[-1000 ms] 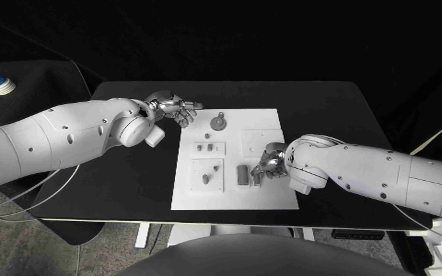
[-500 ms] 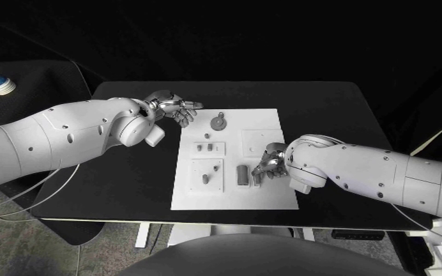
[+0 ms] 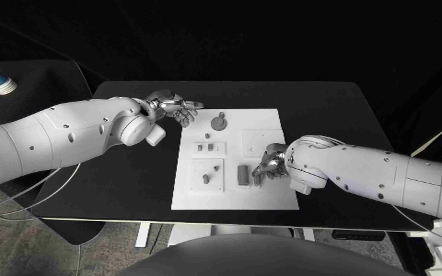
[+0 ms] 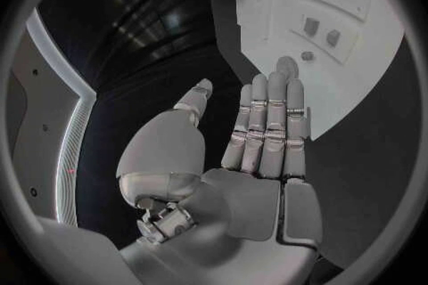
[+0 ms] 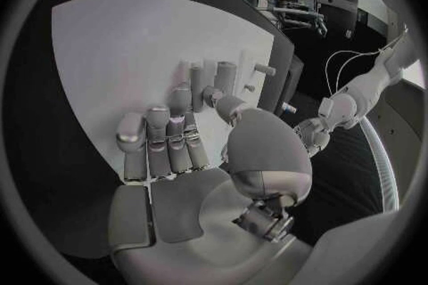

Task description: Assemble the parts on the task board

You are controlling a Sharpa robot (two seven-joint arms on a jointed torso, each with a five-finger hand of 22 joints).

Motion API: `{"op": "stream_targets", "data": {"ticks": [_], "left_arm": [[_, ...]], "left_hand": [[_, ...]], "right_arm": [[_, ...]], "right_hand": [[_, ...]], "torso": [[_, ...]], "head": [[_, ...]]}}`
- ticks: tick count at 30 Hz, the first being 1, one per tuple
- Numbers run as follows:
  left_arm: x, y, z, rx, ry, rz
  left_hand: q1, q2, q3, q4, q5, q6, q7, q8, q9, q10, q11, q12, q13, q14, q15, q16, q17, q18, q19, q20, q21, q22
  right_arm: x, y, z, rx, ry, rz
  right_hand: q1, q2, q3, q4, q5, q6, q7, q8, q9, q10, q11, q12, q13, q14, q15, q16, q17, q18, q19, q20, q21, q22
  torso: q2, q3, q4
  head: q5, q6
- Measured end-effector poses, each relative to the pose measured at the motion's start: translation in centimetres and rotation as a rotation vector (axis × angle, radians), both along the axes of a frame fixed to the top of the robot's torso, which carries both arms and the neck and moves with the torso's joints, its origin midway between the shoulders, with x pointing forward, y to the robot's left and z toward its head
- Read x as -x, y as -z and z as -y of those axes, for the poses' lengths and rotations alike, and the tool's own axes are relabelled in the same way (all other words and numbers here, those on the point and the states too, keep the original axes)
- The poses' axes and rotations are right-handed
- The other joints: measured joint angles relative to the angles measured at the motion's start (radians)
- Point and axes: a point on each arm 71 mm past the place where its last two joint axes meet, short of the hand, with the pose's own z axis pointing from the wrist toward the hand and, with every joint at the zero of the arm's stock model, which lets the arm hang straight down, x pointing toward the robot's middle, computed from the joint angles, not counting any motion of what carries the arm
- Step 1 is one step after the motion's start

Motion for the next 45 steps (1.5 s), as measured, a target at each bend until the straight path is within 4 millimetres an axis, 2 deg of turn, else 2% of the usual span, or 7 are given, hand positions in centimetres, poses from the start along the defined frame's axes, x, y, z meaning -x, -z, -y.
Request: {"op": "stream_targets", "data": {"ticks": [20,29,36,45], "left_arm": [[-0.01,0.0,0.04,-0.001,0.001,-0.001],[-0.02,0.0,0.06,-0.001,0.002,-0.002],[-0.03,0.01,0.04,-0.001,0.001,-0.002],[-0.03,0.01,0.05,-0.002,0.001,-0.003]], "left_hand": [[0.0,0.0,0.0,0.0,0.0,0.0,0.0,0.0,0.0,0.0,0.0,0.0,0.0,0.0,0.0,0.0,0.001,0.0,-0.004,0.004,0.0,0.0],[0.0,0.0,0.0,0.0,0.0,0.0,0.0,0.0,-0.001,0.0,0.0,0.0,0.0,0.0,0.0,0.0,0.001,0.0,-0.004,0.004,0.0,0.0],[0.0,0.0,0.0,0.0,0.0,0.0,0.0,0.0,-0.001,0.0,0.0,0.0,0.0,0.0,0.0,0.0,0.001,0.0,-0.004,0.004,0.0,0.0],[0.0,0.0,0.0,0.0,0.0,0.0,0.0,0.0,-0.001,0.0,0.0,0.0,0.0,0.0,0.0,0.0,0.0,0.0,-0.004,0.004,0.0,0.0]], "right_arm": [[0.27,0.12,-0.22,-0.005,-0.007,-0.008],[0.44,0.46,-0.09,-0.002,-0.006,-0.014],[0.44,0.45,-0.05,-0.005,-0.004,-0.013],[0.46,0.41,0.01,-0.009,-0.001,-0.008]], "right_hand": [[-0.005,0.004,0.0,0.0,-0.001,0.001,-0.001,0.0,-0.002,0.0,0.0,0.0,-0.004,0.0,0.0,0.0,0.0,0.0,0.004,0.0,0.0,0.001],[-0.103,-0.053,-0.03,0.03,-0.016,-0.006,0.006,-0.012,-0.005,-0.004,0.004,-0.004,-0.012,0.0,0.001,0.0,-0.002,0.0,0.005,0.001,0.0,0.001],[-0.144,-0.069,-0.04,0.041,-0.016,-0.009,0.009,-0.012,-0.005,-0.007,0.007,-0.004,-0.015,0.0,0.001,0.0,-0.004,0.001,0.005,0.001,0.0,0.0],[-0.153,-0.068,-0.043,0.043,-0.016,-0.009,0.009,-0.012,-0.005,-0.007,0.007,-0.004,-0.016,-0.003,0.003,0.0,-0.004,0.001,0.005,0.001,0.0,0.0]], "torso": [[0.0,-0.0002,-0.0001],[0.0,-0.0002,-0.0002],[0.0,-0.0001,-0.0002],[0.0,0.0,-0.0002]], "head": [[0.0,0.0],[0.0,0.0],[0.0,0.0],[0.001,0.0]]}}
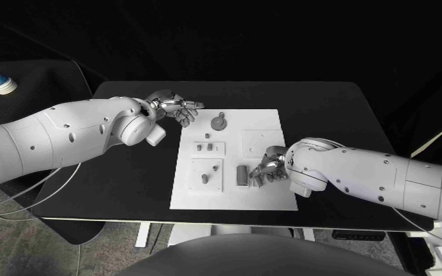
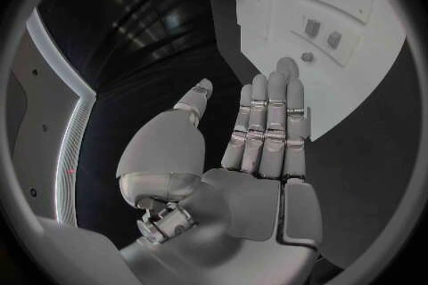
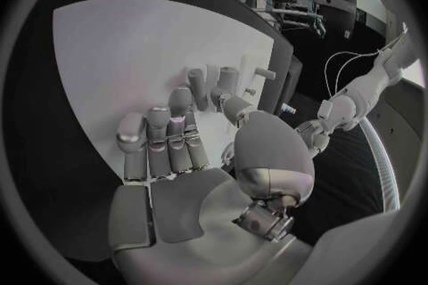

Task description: Assemble the parts on the task board

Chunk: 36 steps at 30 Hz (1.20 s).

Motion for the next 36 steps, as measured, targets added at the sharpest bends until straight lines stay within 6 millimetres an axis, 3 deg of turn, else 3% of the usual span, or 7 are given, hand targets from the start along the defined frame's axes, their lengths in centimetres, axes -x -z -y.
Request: {"op": "stream_targets", "data": {"ticks": [12,18,21,36], "left_arm": [[0.0,0.0,0.0,-0.002,0.0,-0.001],[0.0,0.0,-0.1,-0.002,0.0,-0.001],[0.0,0.0,-0.1,-0.003,0.0,-0.001],[0.0,0.0,-0.1,-0.005,0.001,-0.001]], "left_hand": [[0.0,0.0,0.003,0.003,0.0,0.0,0.0,0.0,0.0,0.0,0.0,0.0,0.0,-0.003,0.003,0.0,0.0,0.0,0.0,0.0,0.0,0.0],[0.0,0.0,0.003,0.003,0.0,0.0,0.0,0.0,0.0,0.0,0.0,0.0,0.0,-0.003,0.003,0.0,0.0,0.0,0.0,0.0,0.0,0.0],[0.0,0.0,0.003,0.003,0.0,0.0,0.0,0.0,0.0,0.0,0.0,0.0,0.0,-0.003,0.003,0.0,0.0,0.0,0.0,0.0,0.0,0.0],[0.0,0.0,0.003,0.003,0.0,0.0,0.0,0.0,0.0,0.0,0.0,0.0,0.0,-0.002,0.002,0.0,0.001,0.0,0.0,0.0,0.0,0.0]], "right_arm": [[0.5,-0.3,0.5,-0.014,0.003,-0.001],[0.7,-0.3,1.1,-0.012,0.009,-0.004],[0.7,-0.3,1.1,-0.011,0.01,-0.004],[0.8,-0.3,1.5,-0.012,0.013,-0.005]], "right_hand": [[-0.009,0.002,-0.003,0.003,0.0,0.0,0.0,0.0,0.0,0.0,0.0,0.0,0.0,0.0,0.0,0.0,0.0,0.001,0.0,0.0,0.0,0.0],[-0.021,0.013,0.001,0.007,0.0,0.001,-0.001,0.0,0.001,0.0,0.0,0.0,0.0,0.0,0.0,0.0,0.0,0.001,0.0,0.0,0.0,0.0],[-0.019,0.023,0.013,0.001,0.0,0.013,-0.012,0.009,0.006,0.015,-0.008,0.006,0.002,0.008,-0.003,0.0,0.002,0.001,0.0,0.0,0.0,0.0],[-0.015,0.034,0.022,-0.009,0.0,0.024,-0.009,0.012,0.01,0.027,-0.013,0.012,0.004,0.014,-0.007,0.005,0.004,0.003,0.007,0.0,0.0,0.002]], "torso": [[0.0,-0.0004,0.0003],[0.0,-0.0004,0.0002],[0.0,-0.0004,-0.0002],[0.0,0.0,0.0]], "head": [[0.0,0.0],[0.0,0.0],[0.001,0.0],[-0.001,0.0]]}}
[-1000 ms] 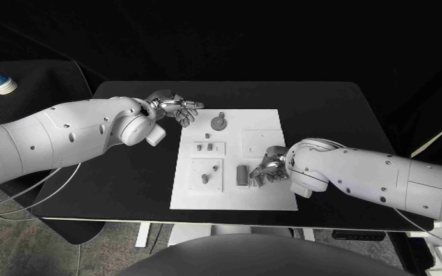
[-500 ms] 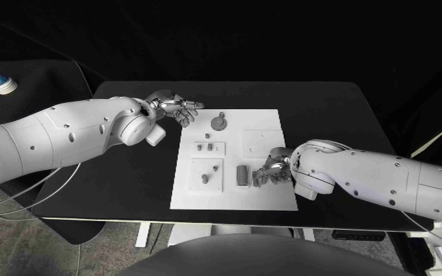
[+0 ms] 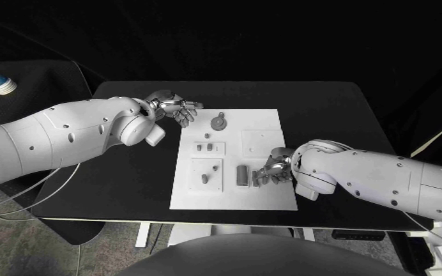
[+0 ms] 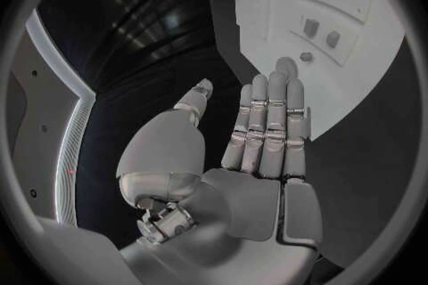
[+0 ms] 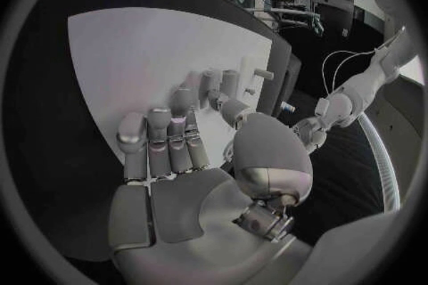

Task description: Assemble the parts on the task board

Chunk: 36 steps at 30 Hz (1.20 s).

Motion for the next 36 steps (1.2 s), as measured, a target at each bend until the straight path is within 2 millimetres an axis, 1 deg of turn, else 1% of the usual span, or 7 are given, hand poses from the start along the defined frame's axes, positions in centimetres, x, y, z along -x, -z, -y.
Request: {"op": "stream_targets", "data": {"ticks": [13,16,23,27,32,33,36], "left_arm": [[0.0,0.0,-0.1,-0.002,0.0,-0.001],[0.0,0.0,-0.1,-0.003,0.0,-0.002],[0.0,0.0,-0.1,-0.004,0.001,-0.002],[0.0,0.0,-0.1,-0.004,0.001,-0.003],[0.0,0.0,-0.1,-0.004,0.002,-0.003],[0.0,0.0,-0.1,-0.004,0.002,-0.003],[0.0,0.0,-0.1,-0.005,0.002,-0.004]], "left_hand": [[0.0,0.0,0.0,0.0,0.0,0.0,0.0,0.0,0.0,0.0,0.0,0.0,0.0,0.0,0.0,0.0,0.0,0.0,0.0,0.0,0.0,0.0],[0.0,0.0,0.0,0.0,0.0,0.0,0.0,0.0,0.0,0.0,0.0,0.0,0.0,0.0,0.0,0.0,0.0,0.0,0.0,0.0,0.0,0.0],[0.0,0.0,0.0,0.0,0.0,0.0,0.0,0.0,0.0,0.0,0.0,0.0,0.0,0.0,0.0,0.0,0.0,0.0,0.0,0.0,0.0,0.0],[0.0,0.0,0.0,0.0,0.0,0.0,0.0,0.0,0.0,0.0,0.0,0.0,0.0,0.0,0.0,0.0,0.0,0.0,0.0,0.0,0.0,0.0],[0.0,0.0,0.0,0.0,0.0,0.0,0.0,0.0,0.0,0.0,0.0,0.0,0.0,0.0,0.0,0.0,0.0,0.0,0.0,0.0,0.0,0.0],[0.0,0.0,0.0,0.0,0.0,0.0,0.0,0.0,0.0,0.0,0.0,0.0,0.0,0.0,0.0,0.0,0.0,0.0,0.0,0.0,0.0,0.0],[0.0,0.0,0.0,0.0,0.0,0.0,0.0,0.0,0.0,0.0,0.0,0.0,0.0,0.0,0.0,0.0,0.0,0.0,0.0,0.0,0.0,0.0]], "right_arm": [[0.8,-0.4,0.5,-0.04,-0.013,-0.005],[0.9,-0.4,0.5,-0.04,-0.026,-0.014],[1.1,-0.3,0.1,-0.04,-0.073,-0.035],[1.1,-0.3,-0.3,-0.042,-0.093,-0.04],[1.2,-0.3,-0.5,-0.045,-0.109,-0.042],[1.2,-0.3,-0.6,-0.045,-0.111,-0.042],[1.1,-0.3,-0.7,-0.045,-0.114,-0.041]], "right_hand": [[0.0,0.0,0.003,-0.003,0.0,0.0,0.0,0.004,0.0,0.0,0.0,0.0,0.001,0.0,0.0,0.0,0.0,0.001,0.0,0.0,0.0,0.0],[0.002,-0.002,0.012,-0.012,0.0,0.006,-0.004,0.006,0.002,0.004,-0.004,0.005,0.001,0.004,-0.004,0.002,0.0,0.001,0.007,-0.003,0.0,0.002],[0.064,-0.002,0.039,-0.044,0.0,0.013,-0.006,0.009,0.006,0.014,-0.007,0.009,0.002,0.015,-0.008,0.004,0.001,0.002,0.014,-0.007,0.0,0.006],[0.072,-0.008,0.038,-0.044,0.0,0.014,-0.006,0.009,0.007,0.014,-0.007,0.009,0.002,0.015,-0.008,0.004,0.001,0.002,0.014,-0.007,0.0,0.008],[0.081,-0.009,0.041,-0.047,0.0,0.014,-0.006,0.009,0.008,0.014,-0.007,0.009,0.002,0.015,-0.008,0.004,0.001,0.002,0.014,-0.007,0.0,0.008],[0.086,-0.004,0.041,-0.047,0.0,0.014,-0.006,0.009,0.008,0.014,-0.007,0.009,0.002,0.015,-0.008,0.004,0.001,0.002,0.014,-0.007,0.0,0.008],[0.09,-0.008,0.041,-0.047,0.0,0.014,-0.006,0.009,0.008,0.014,-0.007,0.009,0.002,0.015,-0.008,0.004,0.001,0.002,0.014,-0.007,0.0,0.008]], "torso": [[0.0,-0.0003,0.0003],[0.0,-0.0004,0.0003],[0.0,-0.0003,-0.0003],[0.0,-0.0001,-0.0003],[0.0,0.0,-0.0003],[0.0,0.0,0.0],[0.0,-0.0001,0.0003]], "head": [[0.002,0.0],[0.002,0.0],[0.001,0.0],[0.0,0.0],[-0.001,0.0],[-0.001,0.0],[-0.001,0.0]]}}
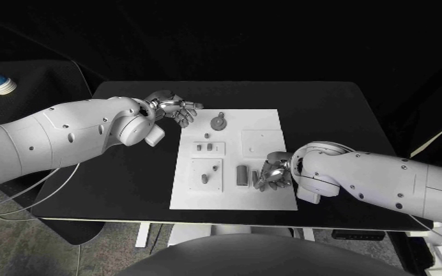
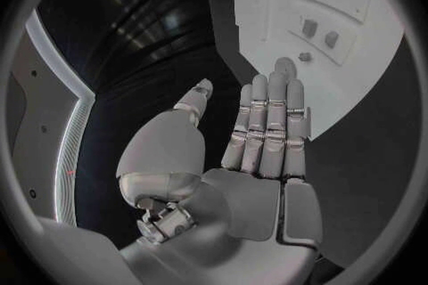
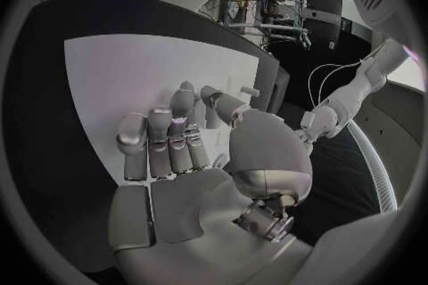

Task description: Assemble the parts on the task board

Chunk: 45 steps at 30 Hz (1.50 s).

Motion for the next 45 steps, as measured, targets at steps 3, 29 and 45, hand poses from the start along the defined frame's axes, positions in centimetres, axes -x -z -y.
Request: {"op": "stream_targets", "data": {"ticks": [3,29,45], "left_arm": [[0.0,0.0,0.0,0.0,0.0,-0.001],[0.0,0.0,0.0,-0.002,0.002,-0.004],[0.0,0.0,0.0,-0.003,0.003,-0.006]], "left_hand": [[0.0,0.0,0.001,-0.001,0.0,0.0,0.0,0.0,0.0,0.0,0.0,0.0,0.0,0.0,0.0,0.0,0.001,0.0,0.0,0.0,0.0,0.0],[0.0,0.0,0.003,-0.003,0.0,0.0,0.0,0.0,0.0,0.0,0.0,0.0,0.001,0.0,0.0,0.0,0.001,0.0,0.0,0.0,0.0,0.0],[0.0,0.0,0.003,-0.002,0.0,0.0,0.0,0.0,0.0,0.0,0.0,0.0,0.001,0.0,0.0,0.0,0.0,0.0,0.0,0.0,0.0,0.0]], "right_arm": [[-0.1,0.1,0.1,0.003,0.003,0.002],[-1.0,0.4,-0.3,0.017,0.001,0.027],[-1.3,1.2,-0.4,0.022,-0.001,0.029]], "right_hand": [[0.0,0.0,0.0,0.0,0.0,0.0,0.0,0.0,0.0,0.0,0.0,0.0,0.0,0.0,0.0,0.0,0.0,0.0,0.0,0.0,0.0,0.001],[0.03,0.03,0.011,0.006,0.0,0.006,0.001,0.005,0.005,0.011,-0.004,0.004,0.0,0.004,-0.003,0.0,0.001,0.001,0.007,0.0,0.0,0.003],[0.085,0.07,0.04,-0.005,-0.004,0.024,-0.007,0.015,0.014,0.025,-0.011,0.008,0.0,0.019,-0.012,0.0,0.002,0.002,0.012,-0.007,0.0,0.012]], "torso": [[0.0,-0.0001,0.0006],[0.0,0.0,0.0],[0.0,-0.0003,-0.0001]], "head": [[0.0,0.0],[0.002,0.0],[0.002,0.0]]}}
